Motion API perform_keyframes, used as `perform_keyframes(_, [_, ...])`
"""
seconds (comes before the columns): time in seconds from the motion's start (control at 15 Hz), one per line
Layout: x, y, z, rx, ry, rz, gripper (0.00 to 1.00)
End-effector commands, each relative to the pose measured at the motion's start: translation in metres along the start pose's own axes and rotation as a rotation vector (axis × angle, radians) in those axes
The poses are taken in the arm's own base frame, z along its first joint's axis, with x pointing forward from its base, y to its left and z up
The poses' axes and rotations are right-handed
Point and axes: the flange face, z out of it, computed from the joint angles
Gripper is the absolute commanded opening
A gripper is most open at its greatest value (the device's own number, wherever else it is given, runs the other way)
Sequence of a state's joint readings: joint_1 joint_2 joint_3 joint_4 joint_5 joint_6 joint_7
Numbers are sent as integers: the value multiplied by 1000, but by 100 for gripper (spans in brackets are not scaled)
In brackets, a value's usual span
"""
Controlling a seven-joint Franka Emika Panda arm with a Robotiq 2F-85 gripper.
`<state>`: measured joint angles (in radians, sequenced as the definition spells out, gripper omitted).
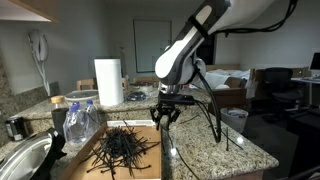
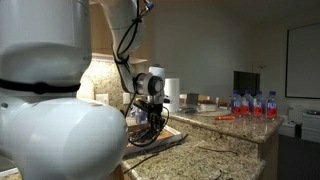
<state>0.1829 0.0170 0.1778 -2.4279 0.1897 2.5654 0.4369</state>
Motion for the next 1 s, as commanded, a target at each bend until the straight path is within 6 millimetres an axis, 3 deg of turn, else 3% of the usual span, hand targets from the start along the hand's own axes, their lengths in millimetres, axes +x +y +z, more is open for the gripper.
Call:
perform_keyframes(0.0, [-19,-2,27,-26,-82,-2,76])
perform_keyframes(0.2, [-30,4,46,-64,-135,9,97])
perform_keyframes(0.27, [-31,8,50,-78,-143,19,99])
perform_keyframes(0.4, [-28,23,56,-100,-151,61,100])
perform_keyframes(0.67, [-8,60,47,-102,-120,158,100])
perform_keyframes(0.93, [15,81,41,-78,-89,198,100])
